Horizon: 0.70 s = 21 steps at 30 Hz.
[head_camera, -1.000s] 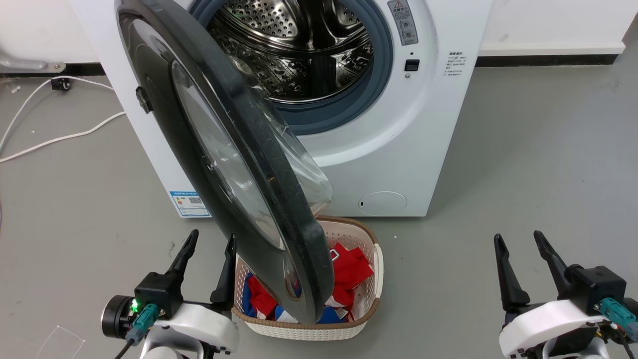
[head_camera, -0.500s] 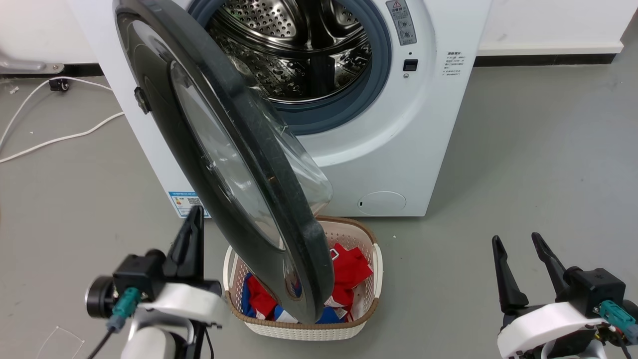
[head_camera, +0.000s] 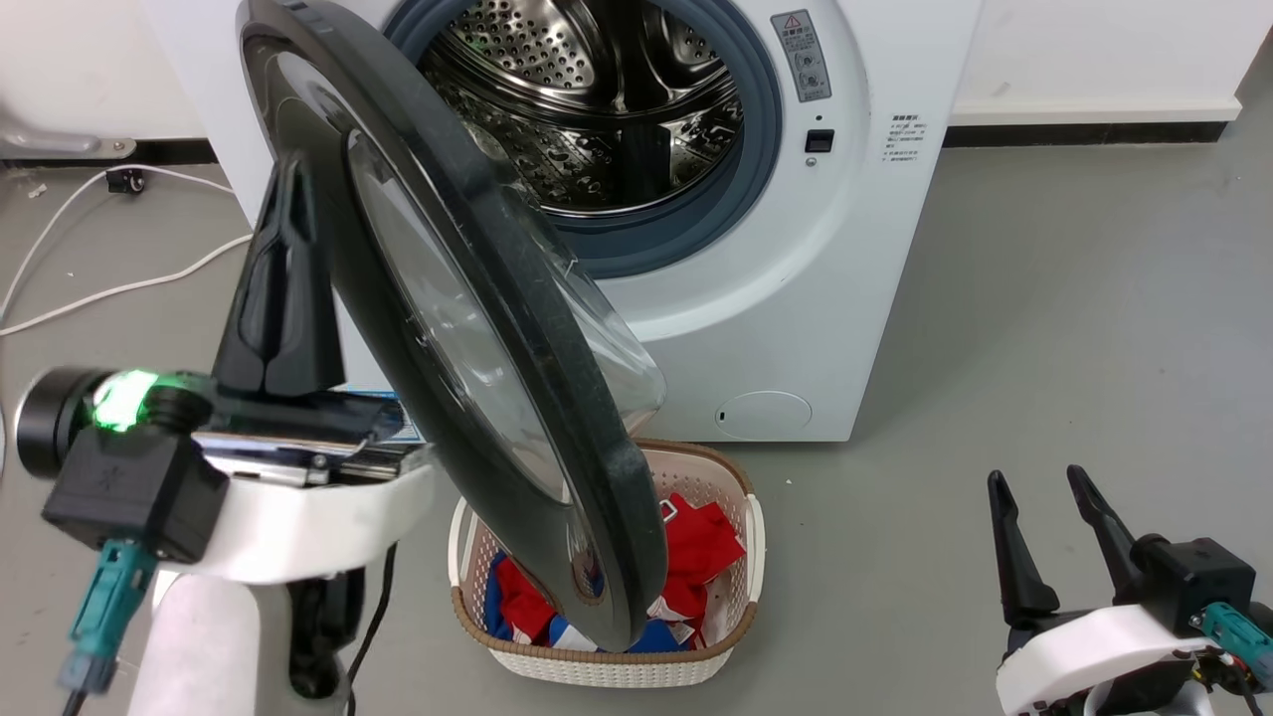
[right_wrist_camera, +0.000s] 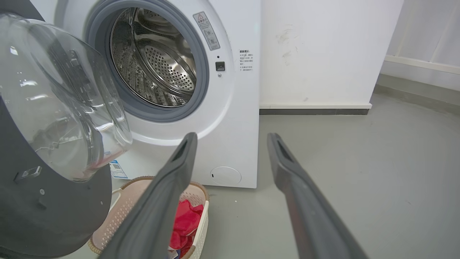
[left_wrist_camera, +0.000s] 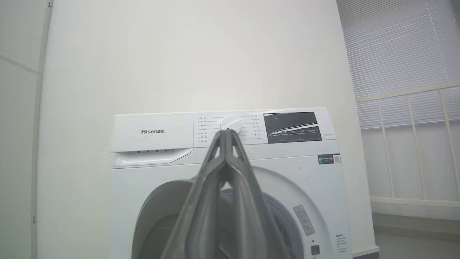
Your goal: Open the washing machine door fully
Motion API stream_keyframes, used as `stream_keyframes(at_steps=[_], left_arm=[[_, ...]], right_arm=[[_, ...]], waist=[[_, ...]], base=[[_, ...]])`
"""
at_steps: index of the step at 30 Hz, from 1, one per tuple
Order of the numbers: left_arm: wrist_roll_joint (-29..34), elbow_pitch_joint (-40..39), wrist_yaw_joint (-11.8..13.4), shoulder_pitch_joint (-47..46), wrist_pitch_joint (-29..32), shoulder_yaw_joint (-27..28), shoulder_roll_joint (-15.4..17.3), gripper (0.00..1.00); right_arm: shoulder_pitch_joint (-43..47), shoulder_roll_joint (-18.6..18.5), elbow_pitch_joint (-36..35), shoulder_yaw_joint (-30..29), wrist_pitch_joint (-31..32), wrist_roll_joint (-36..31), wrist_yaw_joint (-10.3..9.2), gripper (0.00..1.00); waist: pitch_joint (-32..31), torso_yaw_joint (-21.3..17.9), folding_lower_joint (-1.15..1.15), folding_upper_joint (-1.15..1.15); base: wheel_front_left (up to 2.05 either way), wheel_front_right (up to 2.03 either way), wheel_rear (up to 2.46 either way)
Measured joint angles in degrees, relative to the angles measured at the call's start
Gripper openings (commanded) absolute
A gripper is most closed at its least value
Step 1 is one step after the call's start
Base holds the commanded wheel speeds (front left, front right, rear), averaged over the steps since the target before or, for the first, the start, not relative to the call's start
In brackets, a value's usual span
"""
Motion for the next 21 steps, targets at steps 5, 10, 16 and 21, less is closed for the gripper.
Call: stream_keyframes(at_steps=[5, 10, 16, 21], left_arm=[[0.7, -7.5, -1.7, -1.5, 3.8, -5.4, -0.6, 0.00], [-1.0, -10.9, -3.7, -0.9, 8.7, -13.7, -2.3, 0.00], [-4.0, -10.8, -4.7, 4.1, 14.7, -22.1, -3.1, 0.00], [-8.0, -8.1, -5.3, 9.7, 19.2, -29.0, -3.0, 0.00]], right_arm=[[0.2, 0.0, 0.0, 0.0, 0.0, 0.1, 0.00, 1.00], [0.7, 0.0, 0.0, 0.0, 0.0, 0.3, 0.00, 1.00], [0.9, 0.0, 0.0, -0.1, 0.0, 0.4, 0.00, 1.00], [1.2, 0.0, 0.0, -0.2, 0.0, 0.4, 0.00, 1.00]], waist=[[-0.2, 0.1, 0.00, 0.00], [-0.4, 0.1, 0.00, 0.00], [-0.5, -0.1, 0.00, 0.00], [-0.5, -0.2, 0.00, 0.00]], base=[[0.00, 0.00, 0.00], [0.00, 0.00, 0.00], [0.00, 0.00, 0.00], [0.00, 0.00, 0.00]])
